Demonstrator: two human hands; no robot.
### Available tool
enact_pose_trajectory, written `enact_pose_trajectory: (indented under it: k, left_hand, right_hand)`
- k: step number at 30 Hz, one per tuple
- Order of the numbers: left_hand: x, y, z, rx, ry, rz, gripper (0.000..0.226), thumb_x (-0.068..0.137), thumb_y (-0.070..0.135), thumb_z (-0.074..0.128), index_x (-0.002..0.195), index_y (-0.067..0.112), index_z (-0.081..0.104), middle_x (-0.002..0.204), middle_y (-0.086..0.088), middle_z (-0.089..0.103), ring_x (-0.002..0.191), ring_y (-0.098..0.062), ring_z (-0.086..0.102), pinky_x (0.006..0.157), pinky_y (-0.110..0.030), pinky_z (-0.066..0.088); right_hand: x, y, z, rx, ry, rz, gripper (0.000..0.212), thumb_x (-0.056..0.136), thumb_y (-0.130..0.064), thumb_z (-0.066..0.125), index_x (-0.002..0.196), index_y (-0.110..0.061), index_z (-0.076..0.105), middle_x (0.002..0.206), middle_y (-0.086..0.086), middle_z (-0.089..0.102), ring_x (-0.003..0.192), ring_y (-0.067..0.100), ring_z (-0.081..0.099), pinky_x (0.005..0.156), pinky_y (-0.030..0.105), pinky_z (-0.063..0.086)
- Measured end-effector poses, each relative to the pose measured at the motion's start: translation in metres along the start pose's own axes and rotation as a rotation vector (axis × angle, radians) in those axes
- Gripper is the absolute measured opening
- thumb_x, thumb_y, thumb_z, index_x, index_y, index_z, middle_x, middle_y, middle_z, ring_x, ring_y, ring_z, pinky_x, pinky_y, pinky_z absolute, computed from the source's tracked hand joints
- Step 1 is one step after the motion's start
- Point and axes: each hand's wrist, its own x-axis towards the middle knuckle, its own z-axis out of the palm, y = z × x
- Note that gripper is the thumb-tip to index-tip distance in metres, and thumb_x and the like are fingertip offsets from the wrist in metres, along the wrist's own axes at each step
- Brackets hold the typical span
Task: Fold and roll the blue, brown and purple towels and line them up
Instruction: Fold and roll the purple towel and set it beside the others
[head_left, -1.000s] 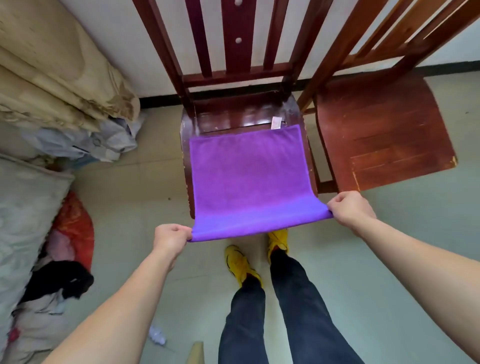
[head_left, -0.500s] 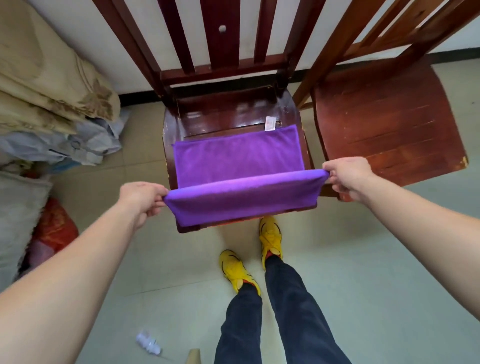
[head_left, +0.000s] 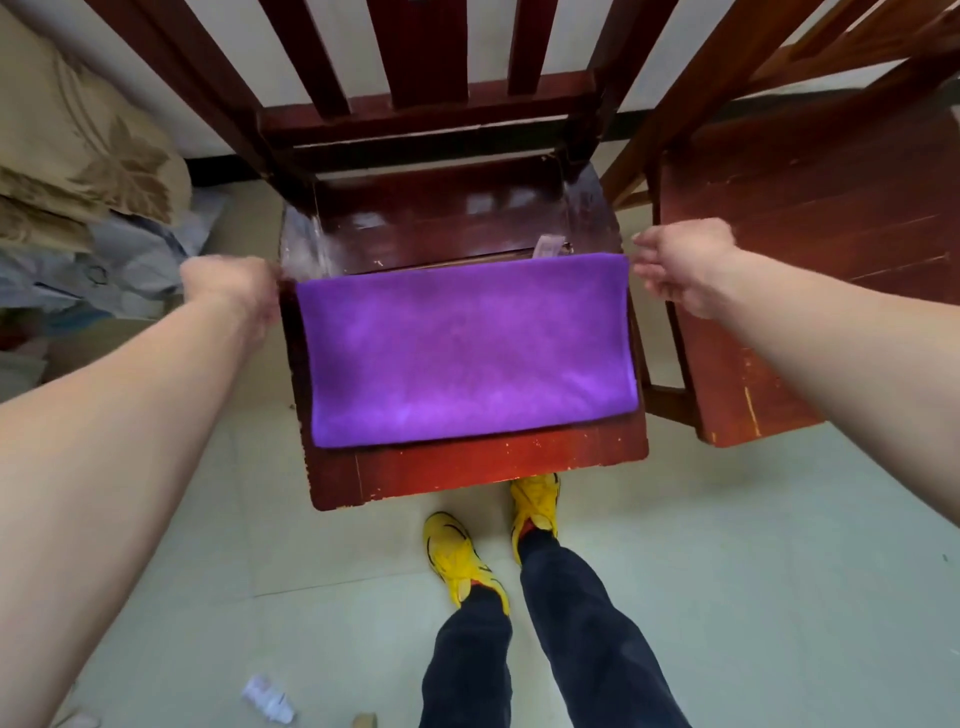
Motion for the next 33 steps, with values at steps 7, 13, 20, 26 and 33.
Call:
enact_pose_trajectory:
  k: [7,13,20,26,33]
  left_hand:
    - [-0.040,-0.041,0.044,0.588,-0.080,0.600,0.017,0.079,0.011,0.066,0.095,0.016,0.067,0.068,-0.006,0.063,0.077,-0.028,0.064,0.074,-0.032,0.046]
    - [-0.035,-0.063,0.031,0.647,-0.006,0.509,0.023,0.078,0.011,0.065,0.100,0.017,0.059,0.073,-0.004,0.062,0.085,-0.031,0.062,0.077,-0.036,0.046]
    - [-0.097,-0.115,0.051,0.598,-0.250,0.526,0.010,0.079,0.012,0.067,0.084,0.018,0.061,0.063,0.003,0.059,0.069,-0.023,0.060,0.068,-0.034,0.048]
    - [-0.094,-0.140,0.044,0.616,-0.180,0.373,0.011,0.079,0.013,0.066,0.079,0.019,0.056,0.062,0.001,0.058,0.077,-0.030,0.062,0.070,-0.035,0.049]
    - [-0.097,-0.098,0.064,1.024,-0.085,0.980,0.056,0.075,0.028,0.073,0.126,0.021,0.053,0.130,-0.010,0.046,0.118,-0.033,0.043,0.088,-0.044,0.042]
  right_hand:
    - [-0.025,0.033,0.034,-0.316,-0.190,-0.409,0.011,0.083,-0.012,0.066,0.080,-0.023,0.067,0.068,-0.005,0.064,0.058,0.007,0.058,0.051,0.019,0.045]
    - [-0.004,0.043,0.014,-0.261,-0.056,-0.174,0.011,0.083,-0.009,0.065,0.079,-0.019,0.064,0.087,0.011,0.070,0.066,0.017,0.062,0.061,0.027,0.051]
    - [-0.053,0.088,0.029,-0.268,-0.246,-0.236,0.011,0.082,-0.013,0.067,0.073,-0.019,0.068,0.068,-0.002,0.068,0.063,0.015,0.066,0.058,0.024,0.048]
    - [-0.049,0.142,-0.014,-0.313,-0.037,0.005,0.016,0.075,-0.024,0.069,0.062,-0.016,0.070,0.060,-0.002,0.070,0.068,0.023,0.070,0.062,0.028,0.049]
    - [-0.034,0.102,0.005,-0.529,0.141,-0.191,0.053,0.069,-0.063,0.072,0.100,-0.021,0.064,0.088,-0.005,0.061,0.080,0.021,0.057,0.069,0.029,0.044]
